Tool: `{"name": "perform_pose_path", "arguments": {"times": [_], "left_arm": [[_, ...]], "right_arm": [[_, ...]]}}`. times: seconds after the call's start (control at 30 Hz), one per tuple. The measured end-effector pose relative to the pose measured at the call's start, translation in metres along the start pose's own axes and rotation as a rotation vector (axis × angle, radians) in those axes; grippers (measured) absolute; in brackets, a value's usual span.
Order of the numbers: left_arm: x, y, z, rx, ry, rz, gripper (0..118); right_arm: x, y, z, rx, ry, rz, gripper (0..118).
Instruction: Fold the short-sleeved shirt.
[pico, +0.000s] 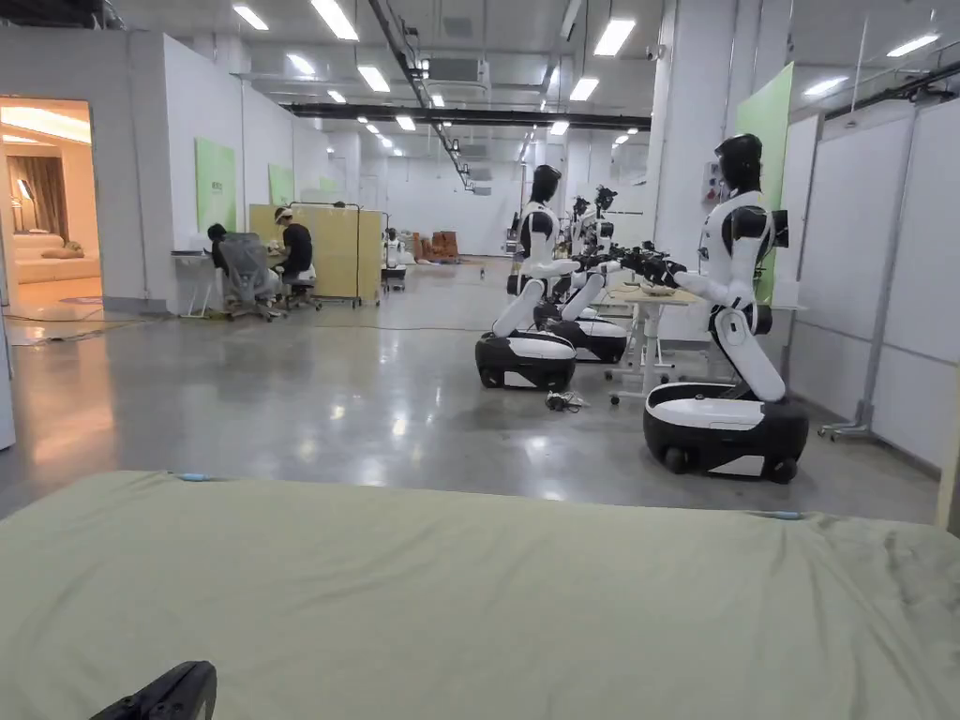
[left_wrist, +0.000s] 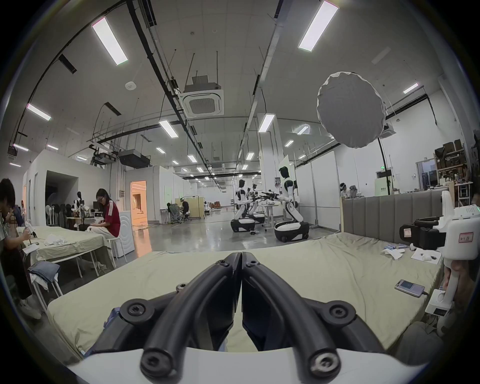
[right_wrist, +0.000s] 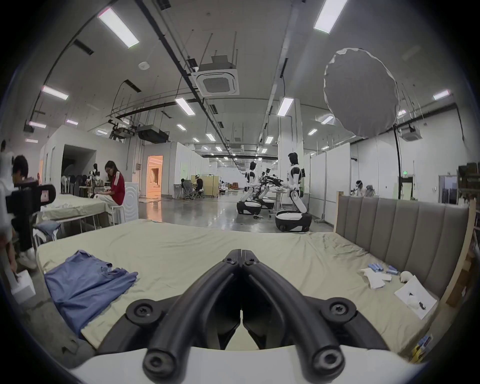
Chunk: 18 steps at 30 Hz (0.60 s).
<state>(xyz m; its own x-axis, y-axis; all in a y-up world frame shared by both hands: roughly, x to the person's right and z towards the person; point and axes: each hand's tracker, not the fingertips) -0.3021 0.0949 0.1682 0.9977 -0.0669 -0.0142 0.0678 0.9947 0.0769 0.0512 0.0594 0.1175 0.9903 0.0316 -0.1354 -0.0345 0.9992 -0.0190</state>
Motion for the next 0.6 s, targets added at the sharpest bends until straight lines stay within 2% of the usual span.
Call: {"name": "perform_pose_path", "arguments": {"times": [0.17, 0.47, 0.6], "left_arm": [[-0.005, 0.000, -0.002, -0.020, -0.015, 0.003, 3], [-0.008, 0.000, -0.005, -0.011, -0.009, 0.029, 3], [-0.011, 0.003, -0.001, -0.002, -0.009, 0.029, 3]], "right_arm": [[0.003, 0.002, 0.000, 0.002, -0.020, 0.006, 0], [-0.010, 0.004, 0.002, 0.002, -0.027, 0.111, 0], [-0.003, 0.005, 0.002, 0.015, 0.011, 0.047, 0]]}}
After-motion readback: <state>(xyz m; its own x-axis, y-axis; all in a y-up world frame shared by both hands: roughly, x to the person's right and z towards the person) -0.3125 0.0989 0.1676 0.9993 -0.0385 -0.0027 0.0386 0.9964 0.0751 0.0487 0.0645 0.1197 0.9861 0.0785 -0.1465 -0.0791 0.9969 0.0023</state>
